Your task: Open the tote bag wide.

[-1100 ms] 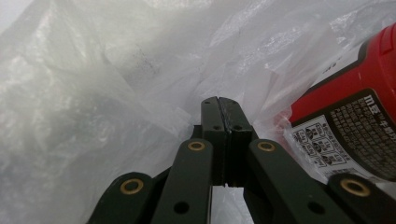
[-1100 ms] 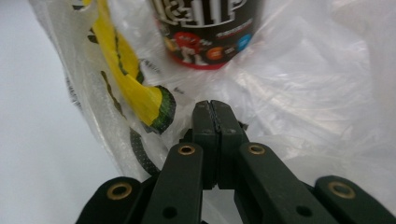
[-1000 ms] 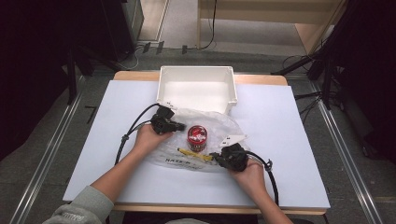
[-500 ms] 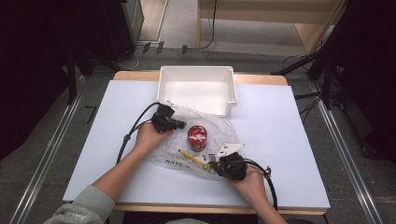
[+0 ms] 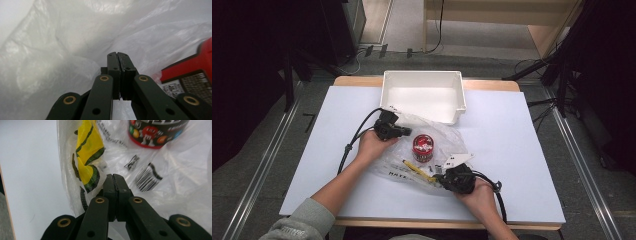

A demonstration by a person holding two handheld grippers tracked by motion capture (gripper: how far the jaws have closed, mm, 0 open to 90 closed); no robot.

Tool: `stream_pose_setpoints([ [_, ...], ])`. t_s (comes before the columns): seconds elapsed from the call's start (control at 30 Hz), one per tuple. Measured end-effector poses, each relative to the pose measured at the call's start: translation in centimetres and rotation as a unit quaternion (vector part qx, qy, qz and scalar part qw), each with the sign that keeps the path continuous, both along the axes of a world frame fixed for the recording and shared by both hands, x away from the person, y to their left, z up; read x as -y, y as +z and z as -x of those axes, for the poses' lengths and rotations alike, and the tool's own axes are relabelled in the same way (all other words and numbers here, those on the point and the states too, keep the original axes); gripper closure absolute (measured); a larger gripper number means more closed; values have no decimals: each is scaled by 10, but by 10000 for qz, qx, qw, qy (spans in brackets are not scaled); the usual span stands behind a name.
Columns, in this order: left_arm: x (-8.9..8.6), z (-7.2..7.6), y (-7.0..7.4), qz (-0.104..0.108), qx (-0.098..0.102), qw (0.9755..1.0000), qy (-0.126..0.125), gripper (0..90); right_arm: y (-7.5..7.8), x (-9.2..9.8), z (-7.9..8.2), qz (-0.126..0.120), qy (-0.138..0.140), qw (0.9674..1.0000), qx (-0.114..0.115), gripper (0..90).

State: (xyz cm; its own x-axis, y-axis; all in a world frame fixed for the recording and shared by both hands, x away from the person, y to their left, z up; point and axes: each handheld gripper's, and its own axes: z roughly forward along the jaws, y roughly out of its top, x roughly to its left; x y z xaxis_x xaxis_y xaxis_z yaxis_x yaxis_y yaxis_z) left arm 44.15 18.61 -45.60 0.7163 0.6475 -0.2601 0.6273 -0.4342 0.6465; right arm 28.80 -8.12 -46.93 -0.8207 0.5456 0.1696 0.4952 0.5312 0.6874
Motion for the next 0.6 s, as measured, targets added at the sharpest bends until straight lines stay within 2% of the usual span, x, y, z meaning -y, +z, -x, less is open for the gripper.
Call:
stream_pose_setpoints([
  [0.17,1,6,12,130,95,9998,-66,900,10,5,-6,-88,-303,9993,192,900],
  [0.3,0,9,19,116,168,9997,-104,900,15,10,-10,-225,-447,9986,174,900],
  [0.33,-1,11,23,152,177,9997,-104,899,19,11,-11,-271,-485,9981,251,899],
  [0.43,-3,13,30,237,203,9994,-121,897,23,12,-15,-280,-550,9975,347,900],
  [0.53,-4,15,33,234,212,9994,-110,897,25,12,-19,-244,-601,9972,378,900],
  [0.6,-6,19,39,187,196,9995,-136,898,28,14,-28,-229,-749,9960,432,900],
])
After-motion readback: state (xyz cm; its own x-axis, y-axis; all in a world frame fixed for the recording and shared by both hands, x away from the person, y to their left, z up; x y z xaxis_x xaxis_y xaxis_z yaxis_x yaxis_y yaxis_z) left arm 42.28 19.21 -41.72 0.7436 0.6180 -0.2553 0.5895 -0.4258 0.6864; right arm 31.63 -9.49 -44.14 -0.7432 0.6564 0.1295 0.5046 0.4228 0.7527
